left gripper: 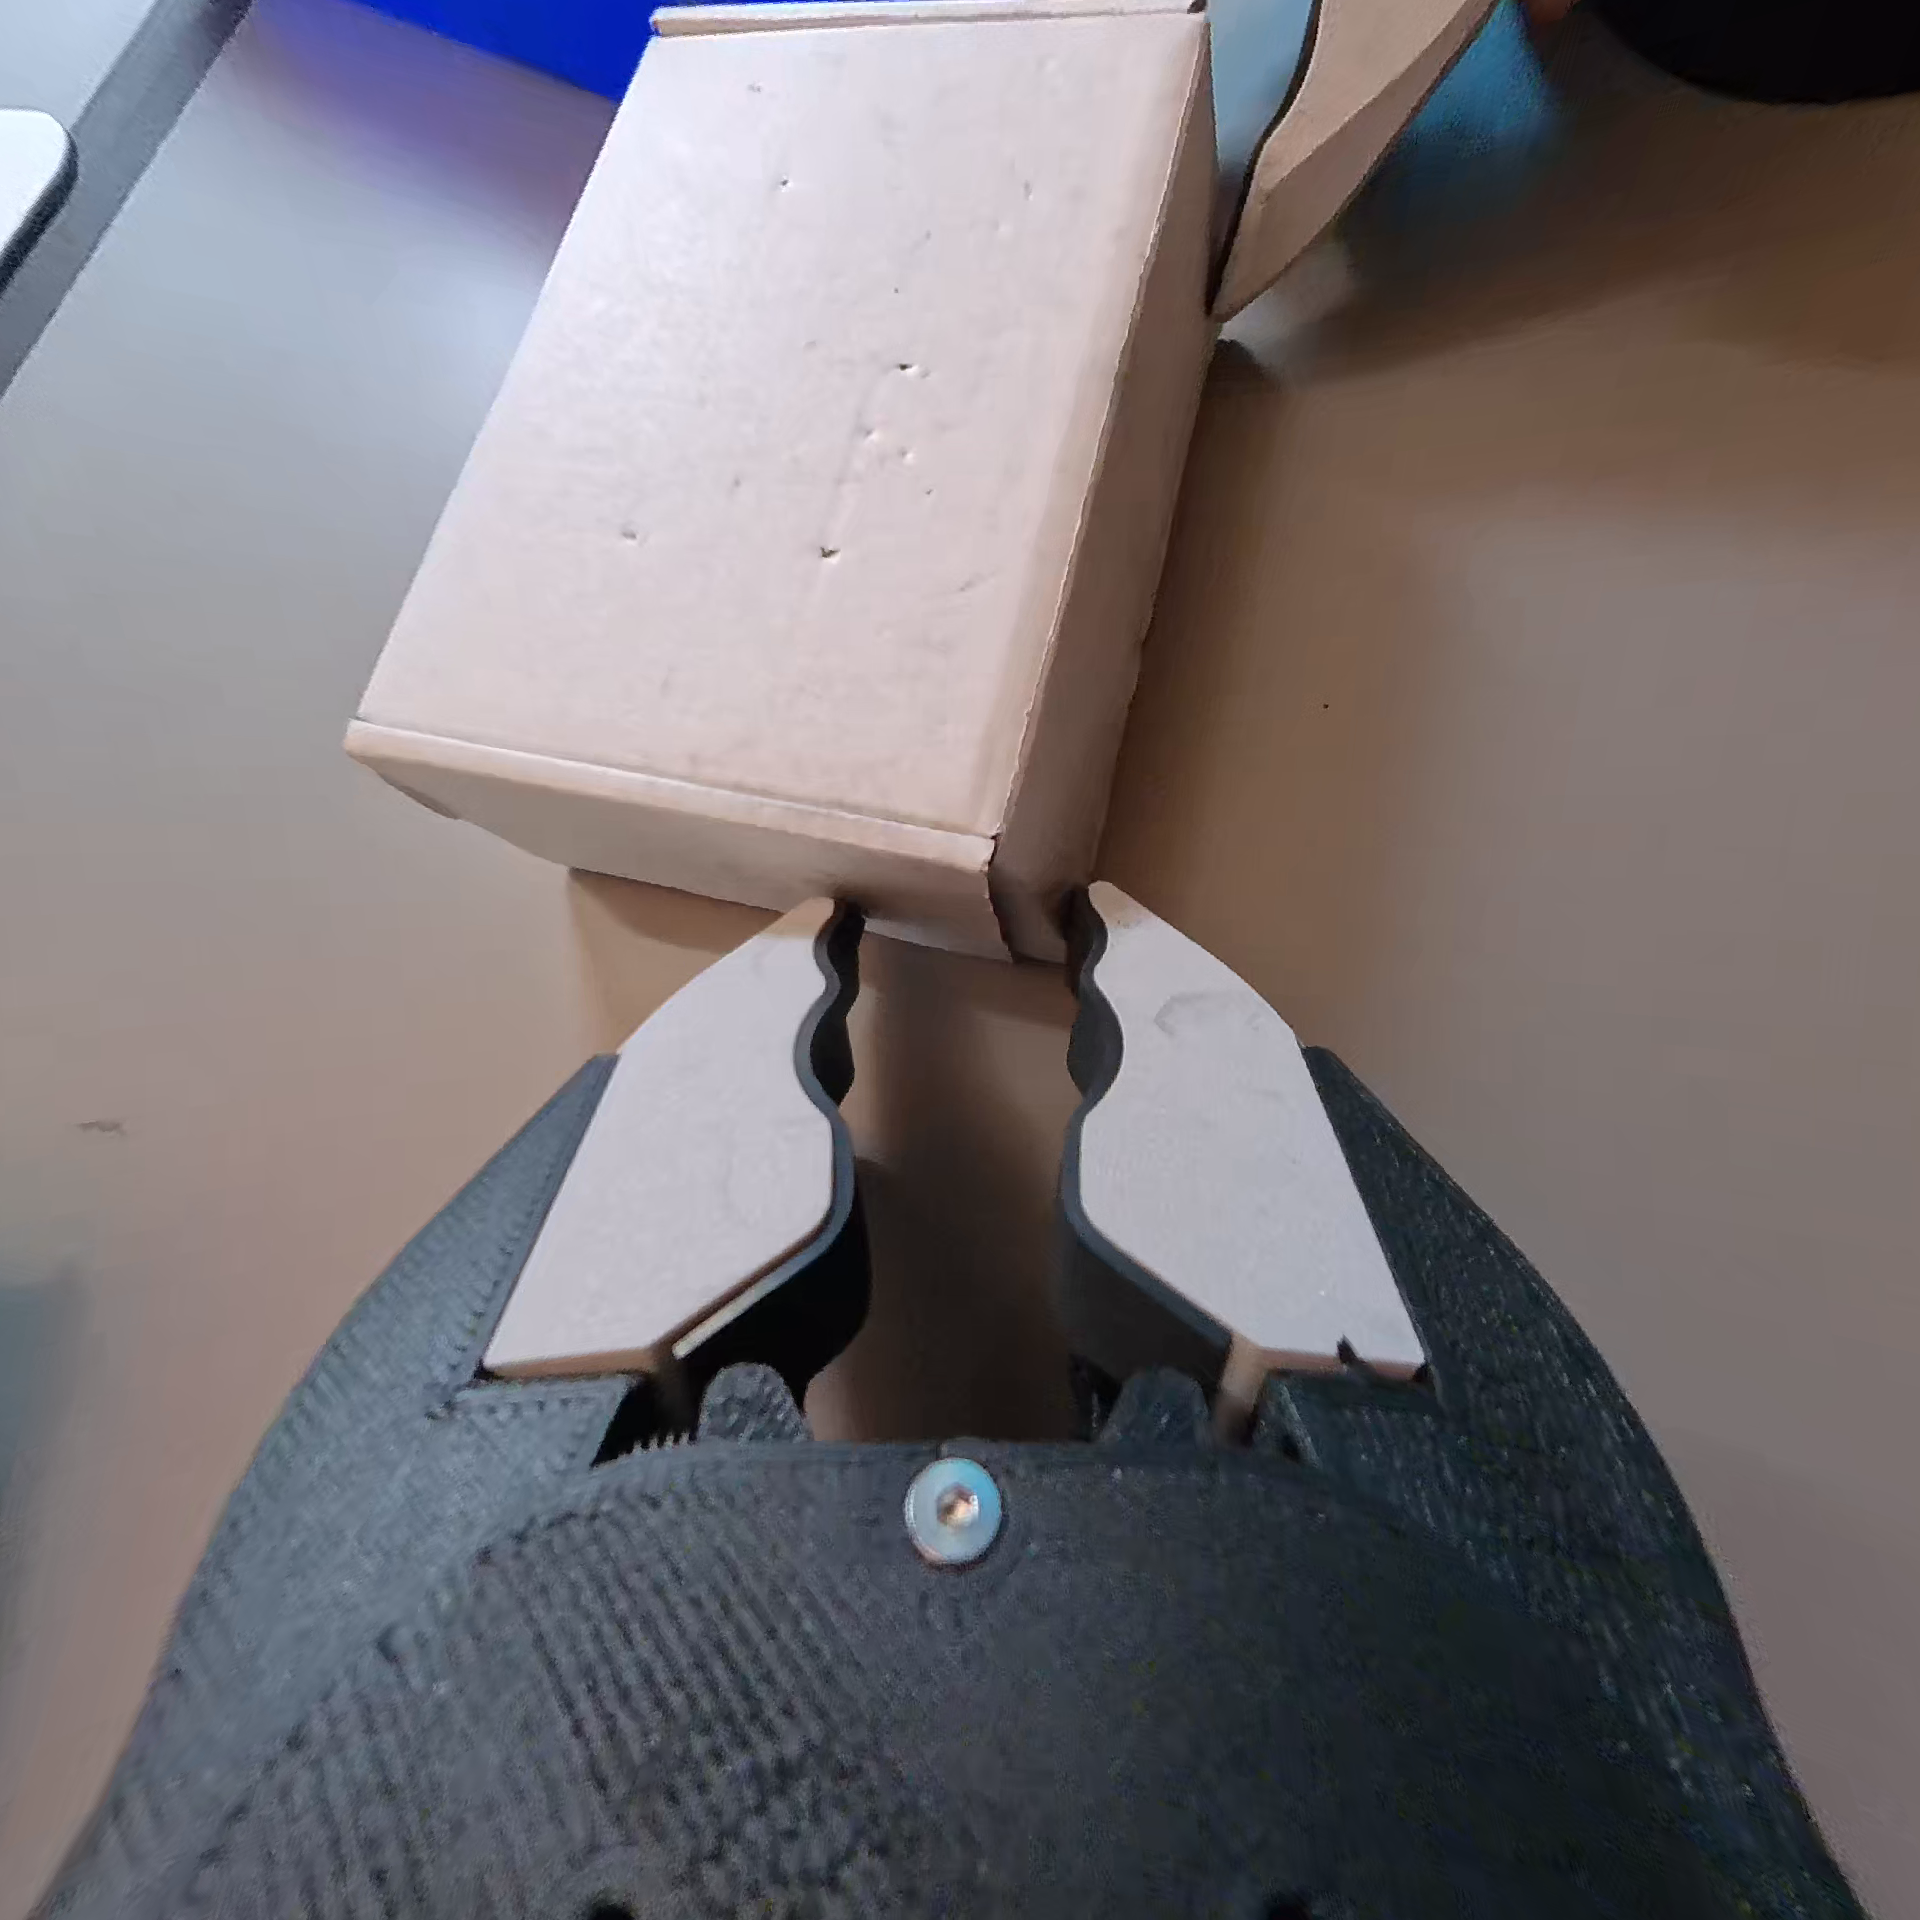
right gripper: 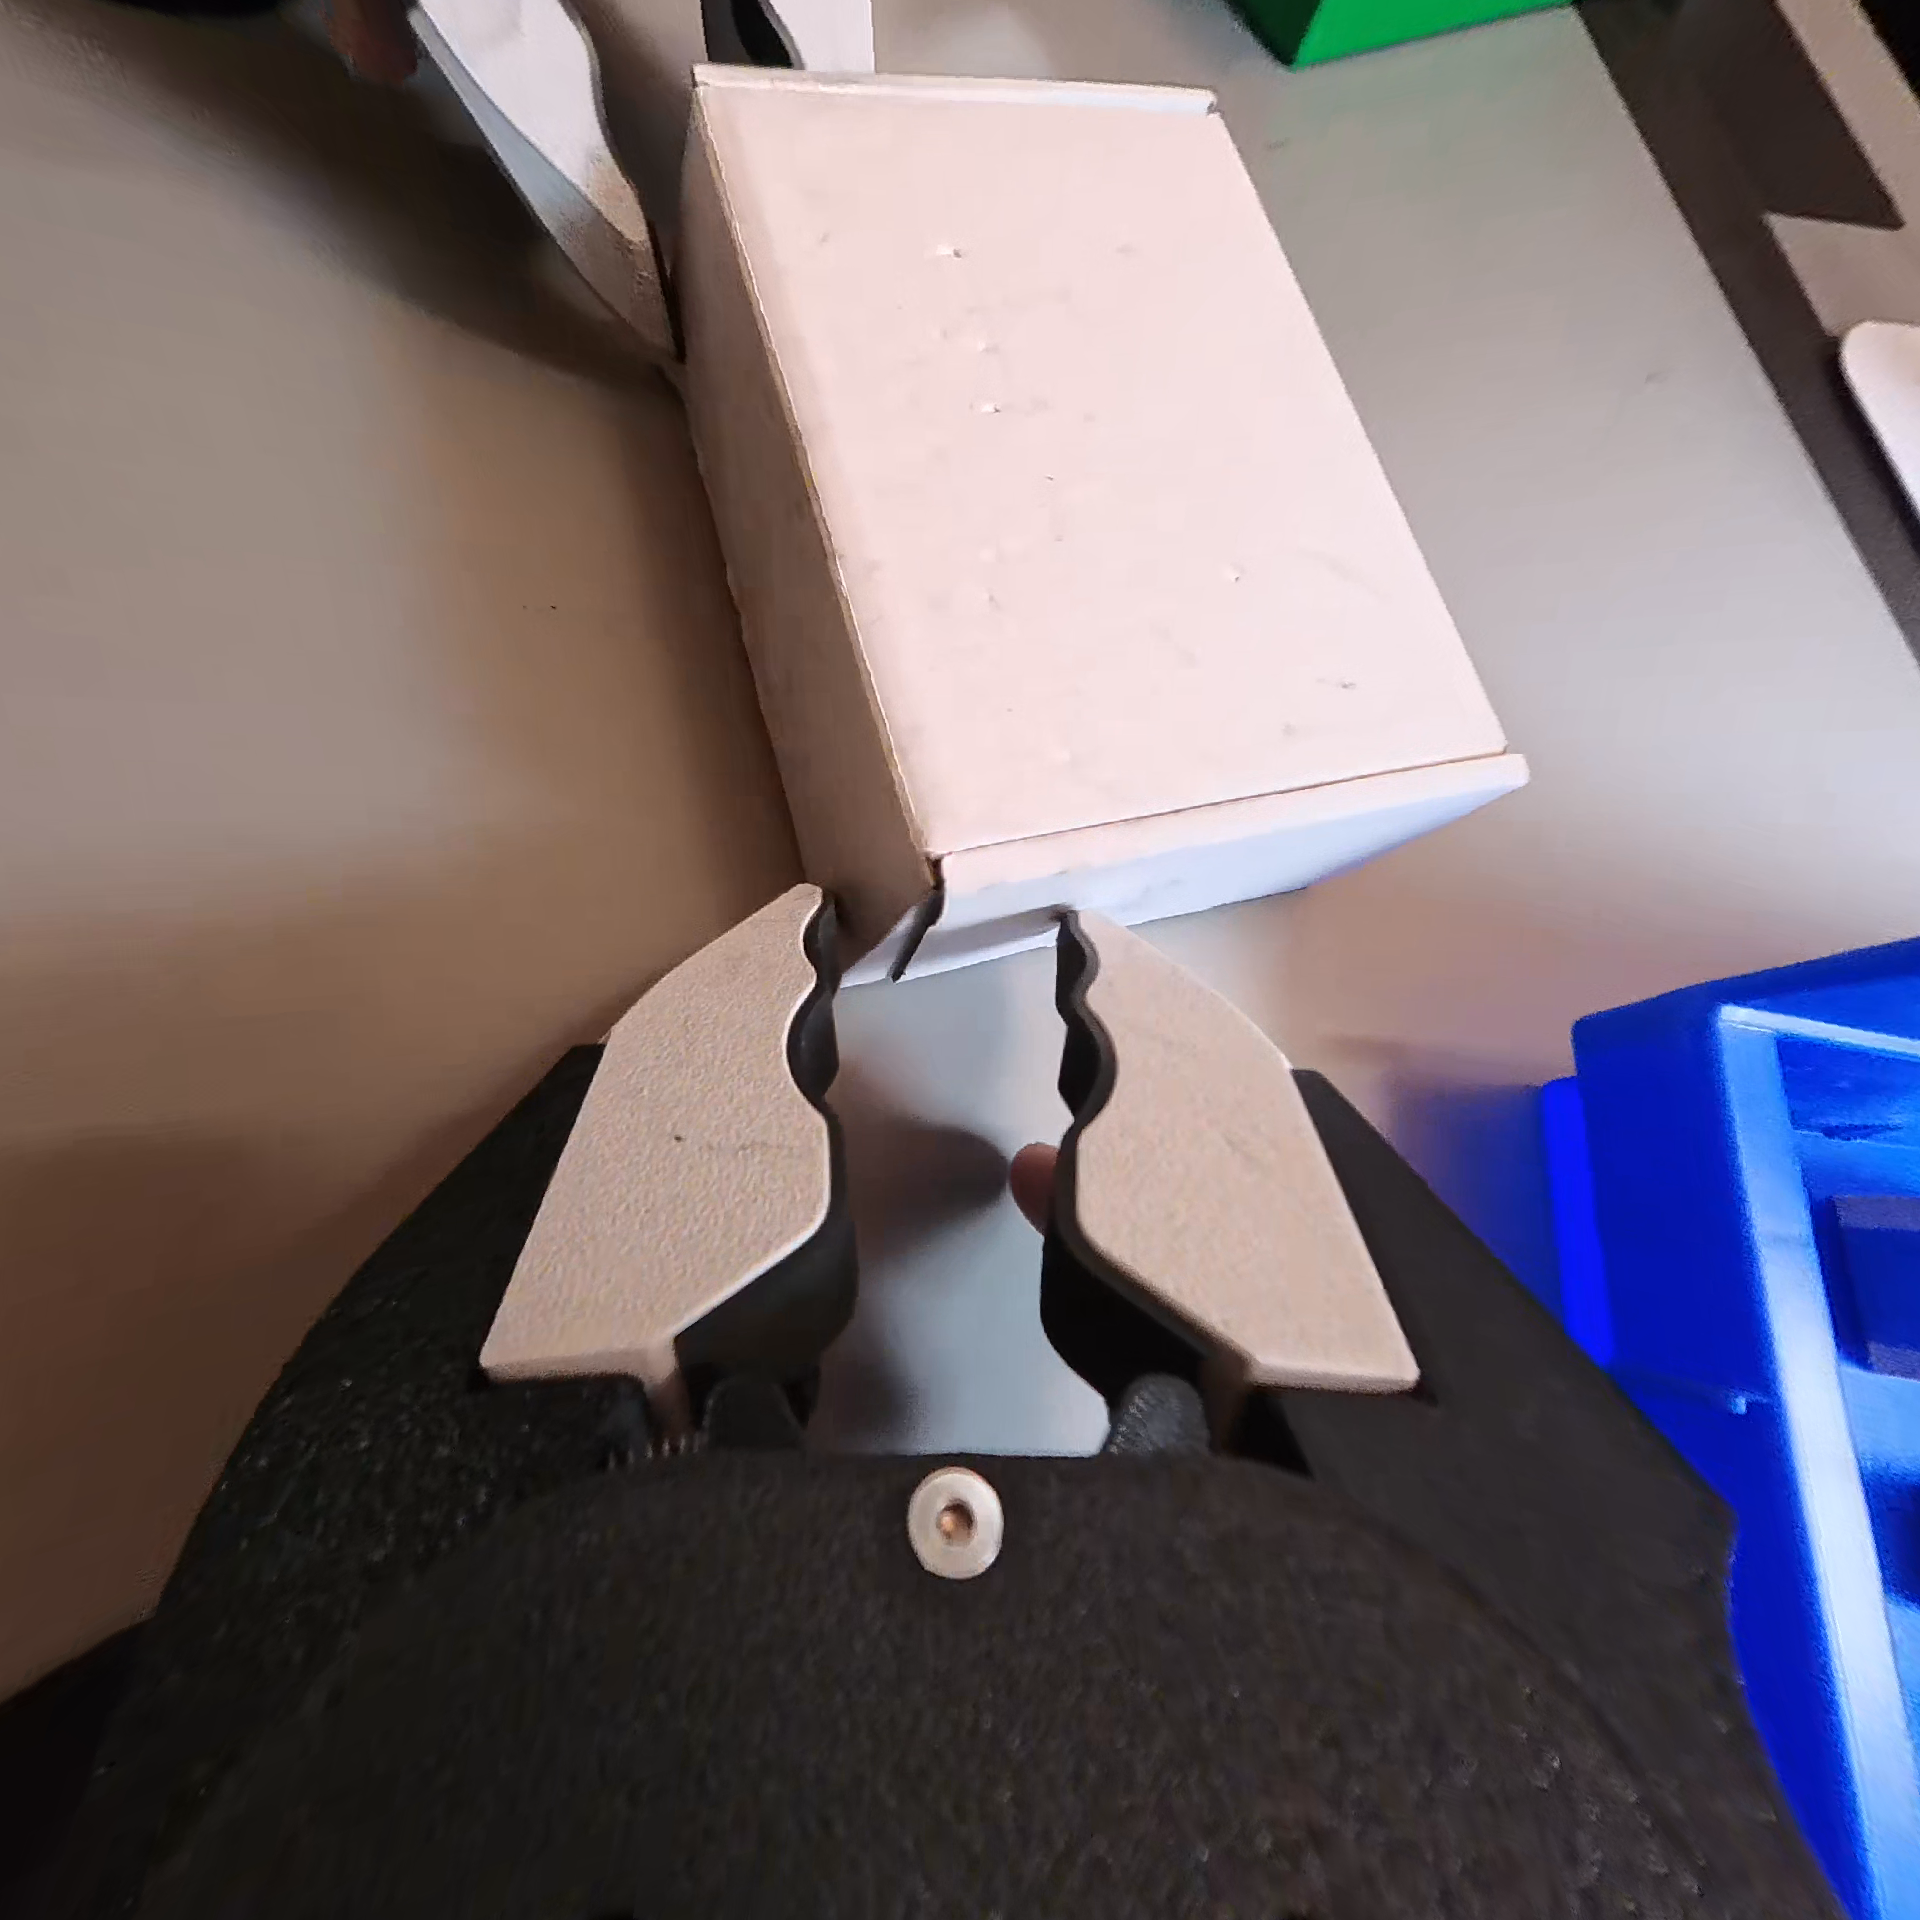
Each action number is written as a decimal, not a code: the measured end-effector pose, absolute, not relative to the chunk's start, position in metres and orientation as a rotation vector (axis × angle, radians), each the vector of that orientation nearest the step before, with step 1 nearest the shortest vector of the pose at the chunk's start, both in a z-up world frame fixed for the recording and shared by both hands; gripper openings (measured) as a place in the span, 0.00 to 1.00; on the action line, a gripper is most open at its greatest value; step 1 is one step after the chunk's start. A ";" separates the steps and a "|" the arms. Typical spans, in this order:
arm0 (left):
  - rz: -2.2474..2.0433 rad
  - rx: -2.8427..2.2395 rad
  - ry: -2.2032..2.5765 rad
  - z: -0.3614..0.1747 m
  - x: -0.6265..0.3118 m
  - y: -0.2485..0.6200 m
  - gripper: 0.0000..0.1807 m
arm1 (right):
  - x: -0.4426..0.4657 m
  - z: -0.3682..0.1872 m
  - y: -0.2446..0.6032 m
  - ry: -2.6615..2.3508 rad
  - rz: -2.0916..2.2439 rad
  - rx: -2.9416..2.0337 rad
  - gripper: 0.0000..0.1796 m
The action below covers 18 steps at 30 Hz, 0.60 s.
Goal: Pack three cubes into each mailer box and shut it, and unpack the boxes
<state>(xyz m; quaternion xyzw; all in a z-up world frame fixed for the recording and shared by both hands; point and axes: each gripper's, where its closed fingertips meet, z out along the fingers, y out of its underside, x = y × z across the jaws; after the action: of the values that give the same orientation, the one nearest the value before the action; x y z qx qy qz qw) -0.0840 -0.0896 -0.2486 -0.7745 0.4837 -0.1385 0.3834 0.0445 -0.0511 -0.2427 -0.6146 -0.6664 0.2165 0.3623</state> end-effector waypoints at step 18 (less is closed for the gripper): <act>-0.400 -1.978 1.224 -0.250 -0.091 -0.087 0.21 | 0.043 -0.244 -0.058 -1.721 0.540 -1.535 0.18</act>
<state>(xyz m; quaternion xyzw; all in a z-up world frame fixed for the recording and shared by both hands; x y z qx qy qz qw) -0.0915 -0.0869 -0.2496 -0.7749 0.4794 -0.1567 0.3809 0.0434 -0.0583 -0.2439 -0.6003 -0.6730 0.2110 0.3771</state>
